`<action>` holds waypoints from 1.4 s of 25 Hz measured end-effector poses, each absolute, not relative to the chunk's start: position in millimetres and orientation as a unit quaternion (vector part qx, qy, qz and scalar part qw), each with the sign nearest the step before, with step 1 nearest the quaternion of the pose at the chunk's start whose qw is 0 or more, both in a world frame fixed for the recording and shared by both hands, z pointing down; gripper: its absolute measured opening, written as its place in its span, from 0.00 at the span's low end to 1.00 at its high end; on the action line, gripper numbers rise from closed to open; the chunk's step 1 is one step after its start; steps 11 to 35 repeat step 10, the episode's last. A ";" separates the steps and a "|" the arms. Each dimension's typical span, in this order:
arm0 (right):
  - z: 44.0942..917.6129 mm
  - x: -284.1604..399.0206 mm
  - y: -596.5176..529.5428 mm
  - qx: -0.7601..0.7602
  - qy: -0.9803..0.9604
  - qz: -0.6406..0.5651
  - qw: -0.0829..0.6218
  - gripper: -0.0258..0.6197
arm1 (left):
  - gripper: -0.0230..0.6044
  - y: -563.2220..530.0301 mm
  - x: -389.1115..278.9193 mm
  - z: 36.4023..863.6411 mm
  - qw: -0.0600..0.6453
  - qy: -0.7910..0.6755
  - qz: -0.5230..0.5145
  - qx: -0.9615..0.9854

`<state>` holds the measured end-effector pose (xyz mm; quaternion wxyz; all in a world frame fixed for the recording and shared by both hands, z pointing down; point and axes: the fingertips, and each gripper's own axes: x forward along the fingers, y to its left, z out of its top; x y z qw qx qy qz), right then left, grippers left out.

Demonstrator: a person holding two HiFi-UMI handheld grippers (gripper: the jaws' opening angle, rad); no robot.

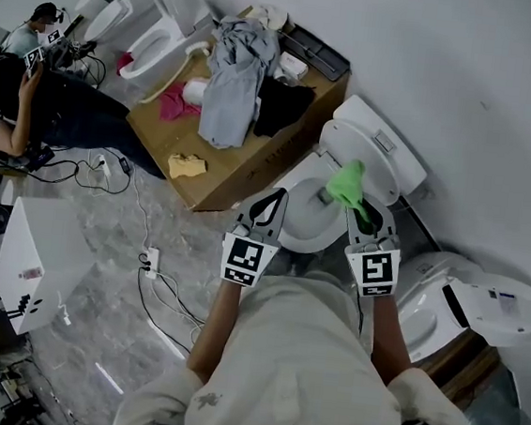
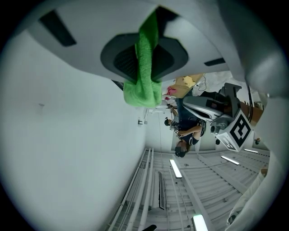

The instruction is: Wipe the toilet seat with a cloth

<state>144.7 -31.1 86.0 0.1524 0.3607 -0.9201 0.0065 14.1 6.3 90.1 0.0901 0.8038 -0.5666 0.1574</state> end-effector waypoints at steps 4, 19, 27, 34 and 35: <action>82.6 146.6 -27.9 0.362 -0.921 0.010 0.143 0.11 | 0.06 9.7 18.4 86.7 0.087 -0.565 0.161 0.805; 69.1 149.5 -24.3 0.360 -0.921 0.005 0.146 0.11 | 0.06 10.5 21.8 77.0 0.087 -0.563 0.161 0.806; 69.1 149.5 -24.3 0.360 -0.921 0.005 0.146 0.11 | 0.06 10.5 21.8 77.0 0.087 -0.563 0.161 0.806; 69.1 149.5 -24.3 0.360 -0.921 0.005 0.146 0.11 | 0.06 10.5 21.8 77.0 0.087 -0.563 0.161 0.806; 69.1 149.5 -24.3 0.360 -0.921 0.005 0.146 0.11 | 0.06 10.5 21.8 77.0 0.087 -0.563 0.161 0.806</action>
